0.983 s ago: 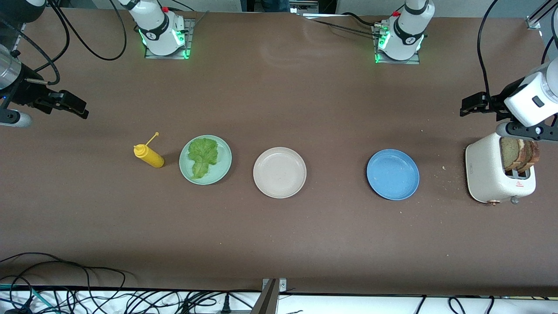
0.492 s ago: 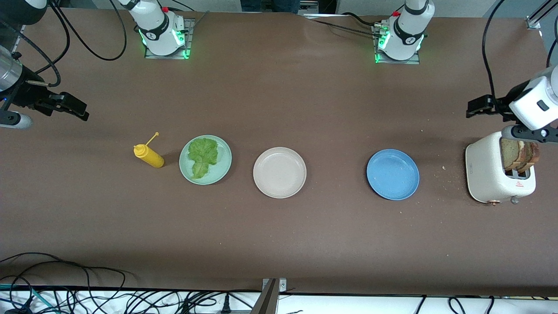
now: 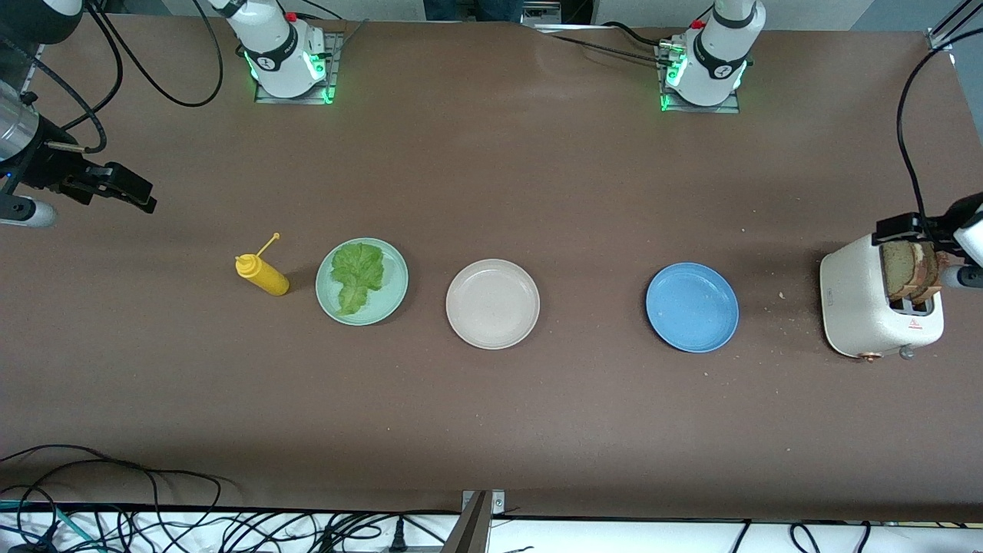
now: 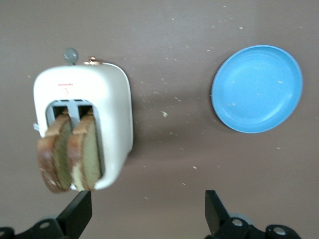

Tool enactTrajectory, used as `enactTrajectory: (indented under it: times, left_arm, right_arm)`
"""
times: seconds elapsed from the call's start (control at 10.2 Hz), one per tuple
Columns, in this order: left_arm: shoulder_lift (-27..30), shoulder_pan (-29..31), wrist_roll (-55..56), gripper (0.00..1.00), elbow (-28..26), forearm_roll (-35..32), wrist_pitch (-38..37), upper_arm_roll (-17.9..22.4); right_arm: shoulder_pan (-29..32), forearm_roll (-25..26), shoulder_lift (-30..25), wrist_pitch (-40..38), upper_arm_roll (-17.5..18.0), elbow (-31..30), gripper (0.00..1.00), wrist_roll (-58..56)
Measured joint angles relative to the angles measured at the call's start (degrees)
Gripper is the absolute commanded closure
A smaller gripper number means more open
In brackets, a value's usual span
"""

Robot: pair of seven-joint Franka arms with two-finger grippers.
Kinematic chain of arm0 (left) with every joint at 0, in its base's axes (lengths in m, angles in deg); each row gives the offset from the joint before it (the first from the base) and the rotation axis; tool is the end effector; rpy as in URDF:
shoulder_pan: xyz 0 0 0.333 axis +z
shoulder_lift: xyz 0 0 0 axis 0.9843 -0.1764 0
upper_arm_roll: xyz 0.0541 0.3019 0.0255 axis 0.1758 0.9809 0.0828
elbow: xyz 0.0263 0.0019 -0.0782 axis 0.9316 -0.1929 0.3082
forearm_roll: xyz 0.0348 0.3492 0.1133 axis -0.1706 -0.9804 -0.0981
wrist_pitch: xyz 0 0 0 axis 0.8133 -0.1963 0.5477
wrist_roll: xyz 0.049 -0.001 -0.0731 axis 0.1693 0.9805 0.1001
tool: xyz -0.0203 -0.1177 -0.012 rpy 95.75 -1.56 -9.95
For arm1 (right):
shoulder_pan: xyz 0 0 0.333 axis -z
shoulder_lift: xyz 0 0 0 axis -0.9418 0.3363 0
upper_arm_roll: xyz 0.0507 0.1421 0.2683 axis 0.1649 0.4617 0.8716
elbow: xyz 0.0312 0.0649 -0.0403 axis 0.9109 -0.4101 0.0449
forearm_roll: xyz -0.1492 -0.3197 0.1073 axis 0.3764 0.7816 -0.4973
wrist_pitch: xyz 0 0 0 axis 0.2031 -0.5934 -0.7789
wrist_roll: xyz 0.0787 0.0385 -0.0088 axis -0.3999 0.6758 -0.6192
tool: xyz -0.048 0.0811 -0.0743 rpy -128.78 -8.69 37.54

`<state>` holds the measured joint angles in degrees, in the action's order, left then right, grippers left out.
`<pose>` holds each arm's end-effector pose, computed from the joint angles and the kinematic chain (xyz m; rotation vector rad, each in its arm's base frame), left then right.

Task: Make sandwich on beige plate with both arms
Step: 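Move the left gripper over the toaster and lower onto a bread slice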

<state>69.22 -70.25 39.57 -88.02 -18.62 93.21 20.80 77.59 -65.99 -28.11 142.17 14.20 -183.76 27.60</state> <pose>0.5847 0.1319 0.4719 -3.1012 0.1825 0.2846 0.5424 0.0137 0.5658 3.1236 -0.2021 -0.0021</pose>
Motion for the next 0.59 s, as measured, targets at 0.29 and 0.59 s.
enactTrajectory:
  times: [0.29, 0.59]
  left_arm:
    - [-4.4, 1.7, -1.4, 0.00, 0.1, 0.0, 4.8, 0.0]
    - [-10.6, 3.5, -1.4, 0.00, 3.4, -0.9, 8.3, 0.1]
  right_arm:
    - [0.0, 0.0, 0.0, 0.0, 0.0, 0.0, 0.00, 0.0]
    - [0.0, 0.0, 0.0, 0.1, 0.0, 0.0, 0.00, 0.0]
